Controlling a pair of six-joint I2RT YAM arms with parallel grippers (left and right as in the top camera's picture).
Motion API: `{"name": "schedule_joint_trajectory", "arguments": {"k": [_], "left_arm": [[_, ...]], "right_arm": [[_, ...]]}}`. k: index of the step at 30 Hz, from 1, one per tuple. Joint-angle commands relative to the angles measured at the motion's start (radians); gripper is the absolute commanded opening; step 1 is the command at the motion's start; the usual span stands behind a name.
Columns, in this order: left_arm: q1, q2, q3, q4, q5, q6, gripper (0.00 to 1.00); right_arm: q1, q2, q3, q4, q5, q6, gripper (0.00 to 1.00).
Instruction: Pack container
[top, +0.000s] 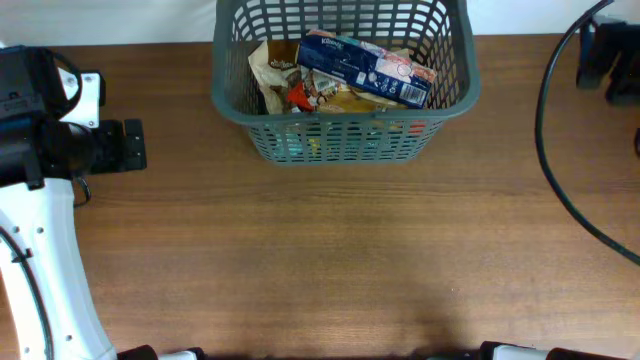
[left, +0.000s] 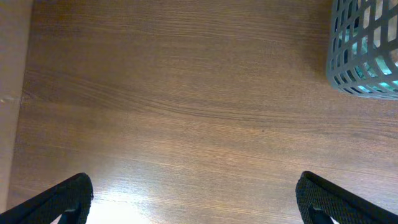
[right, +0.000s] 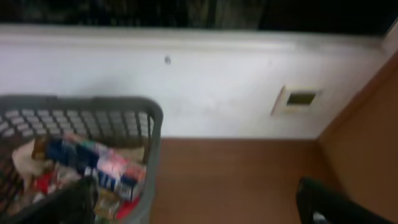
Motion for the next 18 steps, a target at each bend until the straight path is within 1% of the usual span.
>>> {"name": "schedule_joint_trajectory", "arguments": {"k": [1,11,15,18], "left_arm": [[0.006,0.003,0.005,-0.001,0.014,-0.012,0.99],[0.006,0.003,0.005,-0.001,0.014,-0.012,0.99],[0.006,0.003,0.005,-0.001,0.014,-0.012,0.99],[0.006,0.003,0.005,-0.001,0.014,-0.012,0.99]], "right_arm": [[-0.005,0.002,-0.005,-0.023,-0.009,0.009,0.99],[-0.005,0.005,-0.005,-0.053,-0.007,0.008,0.99],[-0.006,0.007,-0.005,-0.055,0.033,0.008,0.99],[-0.006,-0.021,-0.006,-0.056,0.033,0.008,0.99]]}}
